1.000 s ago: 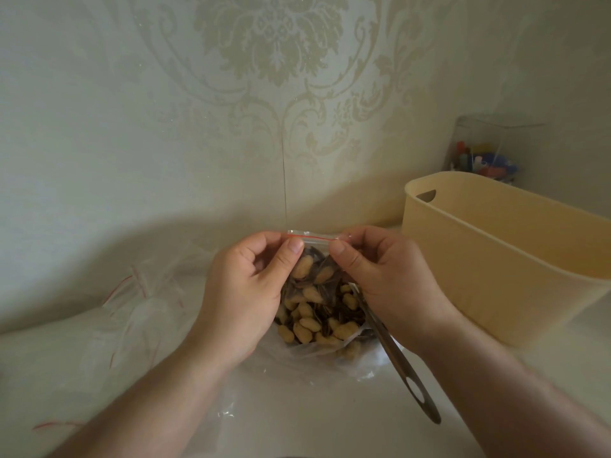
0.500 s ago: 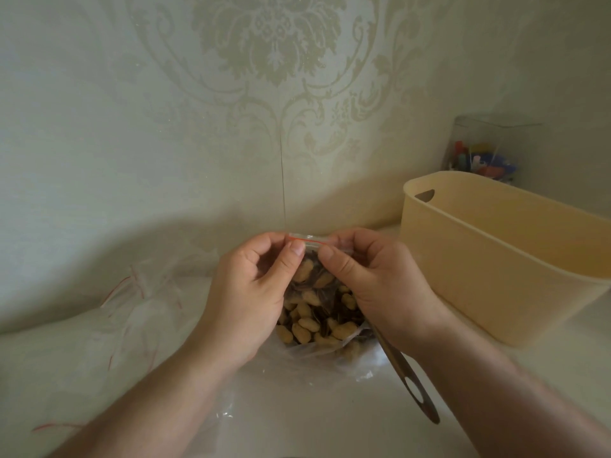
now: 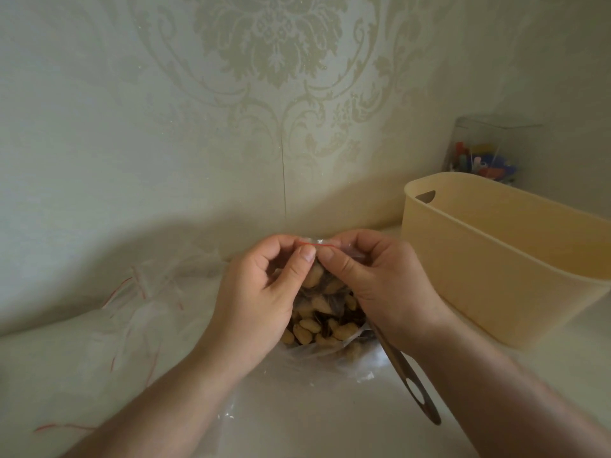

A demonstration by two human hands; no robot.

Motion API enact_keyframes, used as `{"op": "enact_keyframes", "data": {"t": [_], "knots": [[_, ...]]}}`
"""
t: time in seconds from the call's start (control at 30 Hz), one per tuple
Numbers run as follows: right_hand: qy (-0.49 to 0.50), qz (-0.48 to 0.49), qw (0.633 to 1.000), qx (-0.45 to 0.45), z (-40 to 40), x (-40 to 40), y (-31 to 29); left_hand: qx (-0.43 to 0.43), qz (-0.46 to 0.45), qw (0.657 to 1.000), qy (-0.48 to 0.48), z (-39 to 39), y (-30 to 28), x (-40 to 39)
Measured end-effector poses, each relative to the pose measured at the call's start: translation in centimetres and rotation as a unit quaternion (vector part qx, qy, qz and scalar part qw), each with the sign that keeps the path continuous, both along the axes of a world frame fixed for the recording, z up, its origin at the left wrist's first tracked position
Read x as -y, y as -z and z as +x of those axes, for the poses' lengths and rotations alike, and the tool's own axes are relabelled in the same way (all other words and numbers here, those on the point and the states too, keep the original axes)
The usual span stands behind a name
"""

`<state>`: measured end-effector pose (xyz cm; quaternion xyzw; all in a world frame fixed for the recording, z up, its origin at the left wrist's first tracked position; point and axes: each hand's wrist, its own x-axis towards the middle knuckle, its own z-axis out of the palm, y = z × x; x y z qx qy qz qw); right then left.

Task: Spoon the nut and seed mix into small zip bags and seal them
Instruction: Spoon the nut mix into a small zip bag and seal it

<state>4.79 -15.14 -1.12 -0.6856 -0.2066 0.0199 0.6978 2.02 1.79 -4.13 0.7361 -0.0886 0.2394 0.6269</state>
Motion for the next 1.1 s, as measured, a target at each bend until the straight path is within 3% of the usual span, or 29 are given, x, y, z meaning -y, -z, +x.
{"op": "enact_keyframes", "data": {"t": [0.43,0.77,1.1], "knots": [[0.017,-0.061,0.998,0.010,0.33,0.94,-0.32,-0.006,-0.020,1.000,0.005,-0.02,-0.14,-0.41],[-0.009,-0.020,0.999,-0.024,0.46,0.99,-0.32,-0.009,-0.012,1.000,-0.002,-0.11,-0.47,-0.57],[-0.022,-0.014,1.000,-0.002,0.15,0.42,-0.08,-0.005,-0.018,0.999,0.026,-0.39,-0.64,-0.18]]}}
